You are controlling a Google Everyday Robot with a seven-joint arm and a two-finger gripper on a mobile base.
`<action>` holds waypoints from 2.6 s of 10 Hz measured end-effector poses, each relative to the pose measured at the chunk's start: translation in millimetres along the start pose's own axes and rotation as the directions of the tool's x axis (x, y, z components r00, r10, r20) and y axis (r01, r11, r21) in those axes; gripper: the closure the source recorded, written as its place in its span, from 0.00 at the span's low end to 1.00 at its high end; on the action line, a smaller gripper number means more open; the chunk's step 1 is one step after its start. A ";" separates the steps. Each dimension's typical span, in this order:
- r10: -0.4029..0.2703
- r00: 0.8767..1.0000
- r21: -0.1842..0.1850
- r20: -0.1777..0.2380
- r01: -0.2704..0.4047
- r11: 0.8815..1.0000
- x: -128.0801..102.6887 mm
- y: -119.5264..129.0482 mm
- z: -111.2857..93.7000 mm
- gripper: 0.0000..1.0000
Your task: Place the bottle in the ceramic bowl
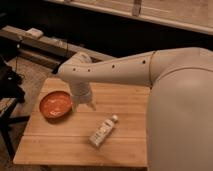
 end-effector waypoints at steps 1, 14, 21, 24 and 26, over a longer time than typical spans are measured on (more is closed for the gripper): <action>0.000 1.000 0.000 0.000 0.000 1.000 0.0 0.0 0.0 0.35; 0.000 1.000 0.000 -0.001 0.000 1.000 0.1 0.0 0.4 0.35; 0.000 1.000 0.001 -0.003 0.000 1.000 0.3 -0.1 1.5 0.35; 0.002 1.000 0.000 -0.002 -0.002 1.000 -0.6 -0.5 1.3 0.35; 0.021 1.000 0.015 -0.014 -0.021 1.000 -4.4 -2.3 6.6 0.35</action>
